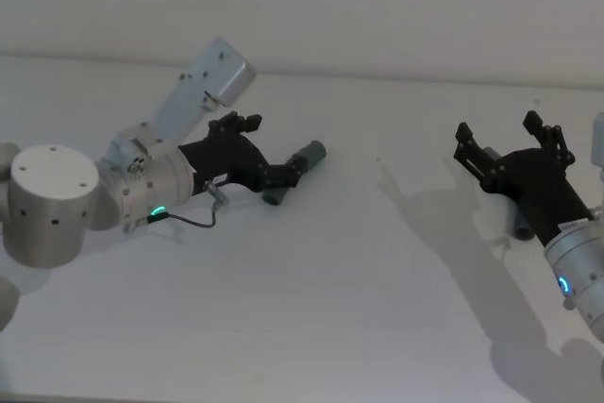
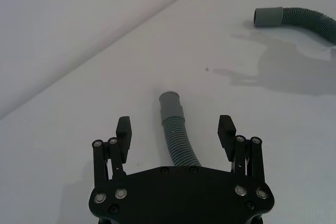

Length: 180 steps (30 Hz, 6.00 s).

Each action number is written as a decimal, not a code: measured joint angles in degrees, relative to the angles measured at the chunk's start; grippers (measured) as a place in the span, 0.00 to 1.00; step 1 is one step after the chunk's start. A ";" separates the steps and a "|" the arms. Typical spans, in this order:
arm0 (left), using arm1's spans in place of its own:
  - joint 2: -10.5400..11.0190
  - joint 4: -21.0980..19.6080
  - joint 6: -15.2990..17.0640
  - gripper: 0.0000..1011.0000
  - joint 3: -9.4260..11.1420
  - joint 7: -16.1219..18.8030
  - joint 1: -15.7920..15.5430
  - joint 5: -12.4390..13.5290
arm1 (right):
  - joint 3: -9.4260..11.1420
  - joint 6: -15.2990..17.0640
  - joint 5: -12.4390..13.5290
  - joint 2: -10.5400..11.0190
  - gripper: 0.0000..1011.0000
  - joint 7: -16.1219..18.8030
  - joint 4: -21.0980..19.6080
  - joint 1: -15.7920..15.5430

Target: Use both hands to pick up one end of the pipe from the table, align the ends, and insert them.

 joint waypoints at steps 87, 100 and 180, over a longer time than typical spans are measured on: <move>-11.68 18.85 5.27 0.55 3.67 -3.81 -9.46 0.33 | 0.00 0.00 0.00 0.00 0.99 -0.01 0.00 0.00; -11.74 18.93 5.34 0.36 3.67 -3.81 -9.51 0.29 | 0.00 0.00 0.00 0.00 0.99 0.00 0.00 0.00; -11.75 18.94 5.35 0.36 3.66 -3.80 -9.51 0.30 | 3.24 25.39 2.35 5.02 0.99 9.47 9.07 8.25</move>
